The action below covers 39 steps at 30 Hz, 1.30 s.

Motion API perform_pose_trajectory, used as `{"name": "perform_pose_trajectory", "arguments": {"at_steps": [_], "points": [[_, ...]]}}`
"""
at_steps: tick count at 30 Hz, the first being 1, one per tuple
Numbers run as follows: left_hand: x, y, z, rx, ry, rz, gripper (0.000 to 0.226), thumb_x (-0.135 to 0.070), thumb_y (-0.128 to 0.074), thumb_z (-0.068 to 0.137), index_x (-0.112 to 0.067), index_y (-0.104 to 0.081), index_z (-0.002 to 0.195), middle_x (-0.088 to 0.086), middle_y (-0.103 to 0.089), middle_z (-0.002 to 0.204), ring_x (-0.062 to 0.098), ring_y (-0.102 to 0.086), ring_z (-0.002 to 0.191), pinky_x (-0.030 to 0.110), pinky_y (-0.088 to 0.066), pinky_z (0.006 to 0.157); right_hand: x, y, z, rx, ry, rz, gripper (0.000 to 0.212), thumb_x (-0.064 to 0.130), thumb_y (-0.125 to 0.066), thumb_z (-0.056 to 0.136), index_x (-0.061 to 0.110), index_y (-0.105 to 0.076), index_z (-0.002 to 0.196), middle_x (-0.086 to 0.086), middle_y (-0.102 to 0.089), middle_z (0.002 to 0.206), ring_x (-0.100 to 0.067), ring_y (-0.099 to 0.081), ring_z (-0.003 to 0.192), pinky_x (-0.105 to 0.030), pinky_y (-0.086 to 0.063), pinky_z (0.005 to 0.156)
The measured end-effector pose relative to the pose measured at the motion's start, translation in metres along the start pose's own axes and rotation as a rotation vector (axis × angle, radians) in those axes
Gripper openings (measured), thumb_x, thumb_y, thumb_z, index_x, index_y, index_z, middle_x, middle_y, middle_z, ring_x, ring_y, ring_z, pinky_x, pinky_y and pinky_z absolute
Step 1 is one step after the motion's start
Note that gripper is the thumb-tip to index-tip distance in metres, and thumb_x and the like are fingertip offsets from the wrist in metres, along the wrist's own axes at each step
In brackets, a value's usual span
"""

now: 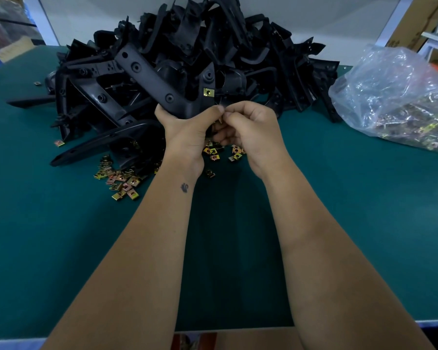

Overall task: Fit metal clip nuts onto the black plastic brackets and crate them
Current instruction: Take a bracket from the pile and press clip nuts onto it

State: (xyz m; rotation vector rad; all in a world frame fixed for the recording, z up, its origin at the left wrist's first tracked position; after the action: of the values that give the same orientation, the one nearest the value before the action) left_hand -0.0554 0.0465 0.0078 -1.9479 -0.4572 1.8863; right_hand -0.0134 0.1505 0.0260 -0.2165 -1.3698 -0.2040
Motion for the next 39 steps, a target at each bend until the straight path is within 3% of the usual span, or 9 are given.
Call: {"name": "perform_pose_trajectory", "arguments": {"at_steps": [6, 11, 14, 17, 24, 29, 33, 37, 39], "points": [[-0.001, 0.002, 0.001, -0.008, -0.014, 0.02, 0.112, -0.01, -0.089, 0.063, -0.025, -0.017, 0.147, 0.014, -0.055, 0.137, 0.033, -0.059, 0.121, 0.055, -0.048, 0.102, -0.002, 0.005, 0.0, 0.085, -0.027, 0.101, 0.019, -0.002, -0.047, 0.098, 0.002, -0.061, 0.087, -0.006, -0.07, 0.068, -0.018, -0.068, 0.059, -0.025, -0.053, 0.056], [0.0, 0.002, -0.002, -0.037, -0.182, 0.126, 0.093, -0.006, -0.088, 0.069, -0.016, -0.027, 0.138, 0.0, -0.055, 0.132, 0.01, -0.06, 0.115, 0.028, -0.055, 0.093, -0.005, 0.014, 0.002, 0.065, -0.016, -0.004, 0.018, 0.002, -0.054, 0.097, 0.009, -0.066, 0.086, 0.001, -0.068, 0.075, -0.012, -0.066, 0.07, -0.024, -0.051, 0.06], [0.0, 0.0, -0.005, -0.064, -0.283, 0.163, 0.082, -0.001, -0.085, 0.069, -0.009, -0.032, 0.131, 0.002, -0.058, 0.125, 0.009, -0.063, 0.11, 0.032, -0.055, 0.097, -0.006, 0.014, 0.004, 0.009, 0.017, -0.069, 0.018, 0.001, -0.058, 0.094, 0.011, -0.068, 0.083, 0.004, -0.065, 0.072, -0.007, -0.059, 0.067, -0.021, -0.048, 0.061], [-0.002, -0.003, -0.005, -0.058, -0.326, 0.158, 0.083, 0.002, -0.083, 0.069, -0.009, -0.03, 0.131, 0.0, -0.058, 0.121, -0.001, -0.064, 0.101, 0.025, -0.056, 0.09, -0.005, 0.012, 0.004, -0.031, 0.047, -0.081, 0.021, -0.002, -0.058, 0.093, 0.012, -0.067, 0.082, 0.003, -0.066, 0.068, -0.008, -0.059, 0.063, -0.022, -0.049, 0.06], [-0.001, -0.003, -0.001, 0.011, -0.148, 0.018, 0.075, -0.002, -0.083, 0.075, -0.015, -0.032, 0.128, 0.008, -0.059, 0.129, 0.022, -0.064, 0.114, 0.041, -0.057, 0.091, -0.003, 0.007, 0.003, -0.06, 0.001, 0.177, 0.016, -0.005, -0.05, 0.097, 0.001, -0.064, 0.089, -0.011, -0.068, 0.078, -0.015, -0.066, 0.064, -0.024, -0.053, 0.06], [0.001, 0.002, 0.004, 0.102, -0.004, -0.114, 0.059, 0.006, -0.076, 0.079, -0.018, -0.035, 0.115, 0.007, -0.066, 0.108, 0.016, -0.069, 0.089, 0.03, -0.056, 0.076, -0.002, 0.013, 0.004, -0.092, -0.016, 0.385, 0.016, -0.003, -0.058, 0.093, 0.007, -0.069, 0.089, -0.003, -0.069, 0.08, -0.011, -0.061, 0.068, -0.023, -0.051, 0.066], [0.002, -0.001, 0.002, 0.142, 0.026, -0.054, 0.067, 0.002, -0.08, 0.073, -0.019, -0.035, 0.119, 0.009, -0.066, 0.117, 0.021, -0.068, 0.1, 0.031, -0.055, 0.078, -0.001, 0.012, 0.004, -0.066, -0.021, 0.404, 0.015, -0.004, -0.057, 0.092, 0.005, -0.068, 0.088, -0.007, -0.07, 0.079, -0.013, -0.064, 0.068, -0.024, -0.052, 0.065], [0.003, -0.001, 0.002, 0.112, 0.04, -0.008, 0.077, -0.006, -0.08, 0.076, -0.02, -0.031, 0.133, 0.002, -0.067, 0.115, 0.014, -0.068, 0.097, 0.026, -0.055, 0.071, -0.001, 0.012, 0.005, -0.083, -0.025, 0.405, 0.018, -0.006, -0.055, 0.091, 0.006, -0.068, 0.094, -0.006, -0.068, 0.075, -0.013, -0.062, 0.064, -0.023, -0.052, 0.063], [0.006, -0.001, 0.003, 0.074, -0.001, 0.125, 0.097, -0.009, -0.08, 0.078, -0.027, -0.015, 0.147, 0.003, -0.06, 0.131, 0.016, -0.063, 0.113, 0.031, -0.056, 0.084, -0.002, 0.014, 0.005, -0.096, -0.02, 0.413, 0.022, -0.006, -0.053, 0.092, 0.007, -0.07, 0.099, -0.005, -0.067, 0.074, -0.013, -0.061, 0.064, -0.022, -0.052, 0.064]]}}
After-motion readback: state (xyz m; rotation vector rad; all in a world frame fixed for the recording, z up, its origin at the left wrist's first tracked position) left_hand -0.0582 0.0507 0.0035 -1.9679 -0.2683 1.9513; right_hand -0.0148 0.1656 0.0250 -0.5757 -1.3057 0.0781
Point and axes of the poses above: each hand's wrist, its own z-axis towards the middle knuckle, its own y-axis out of the back of the hand, x = y × z, the point moved 1 cm from there along z, towards the middle knuckle
